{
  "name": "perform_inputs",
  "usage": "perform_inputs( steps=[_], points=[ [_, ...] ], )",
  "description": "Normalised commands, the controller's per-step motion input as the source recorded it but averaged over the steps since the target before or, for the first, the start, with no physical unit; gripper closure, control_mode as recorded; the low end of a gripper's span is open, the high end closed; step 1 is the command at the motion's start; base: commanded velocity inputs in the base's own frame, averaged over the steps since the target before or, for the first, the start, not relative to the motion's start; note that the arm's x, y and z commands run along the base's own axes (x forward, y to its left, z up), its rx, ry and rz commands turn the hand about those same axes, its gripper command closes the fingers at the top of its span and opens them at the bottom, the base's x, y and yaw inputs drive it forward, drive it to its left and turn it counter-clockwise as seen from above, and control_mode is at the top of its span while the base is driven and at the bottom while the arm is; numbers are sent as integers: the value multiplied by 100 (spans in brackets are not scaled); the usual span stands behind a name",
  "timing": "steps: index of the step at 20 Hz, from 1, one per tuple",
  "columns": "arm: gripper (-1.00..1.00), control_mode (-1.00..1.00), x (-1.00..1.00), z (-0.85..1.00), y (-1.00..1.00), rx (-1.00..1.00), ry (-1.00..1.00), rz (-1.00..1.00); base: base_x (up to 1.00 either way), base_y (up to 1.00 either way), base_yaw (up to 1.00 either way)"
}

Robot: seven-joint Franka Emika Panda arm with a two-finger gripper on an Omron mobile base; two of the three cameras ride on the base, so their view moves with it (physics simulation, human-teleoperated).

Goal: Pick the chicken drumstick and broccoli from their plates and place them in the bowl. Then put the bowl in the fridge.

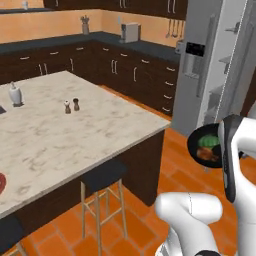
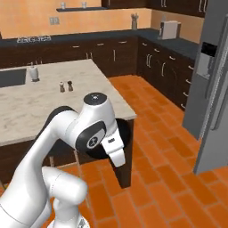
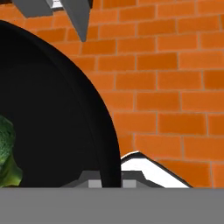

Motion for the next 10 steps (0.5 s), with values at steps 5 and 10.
perform_inputs(
  steps=[5,10],
  points=[
    [100,100,0,0,0,0,0,0,40,-100,43],
    [100,100,0,0,0,0,0,0,35,-100,44]
  ],
)
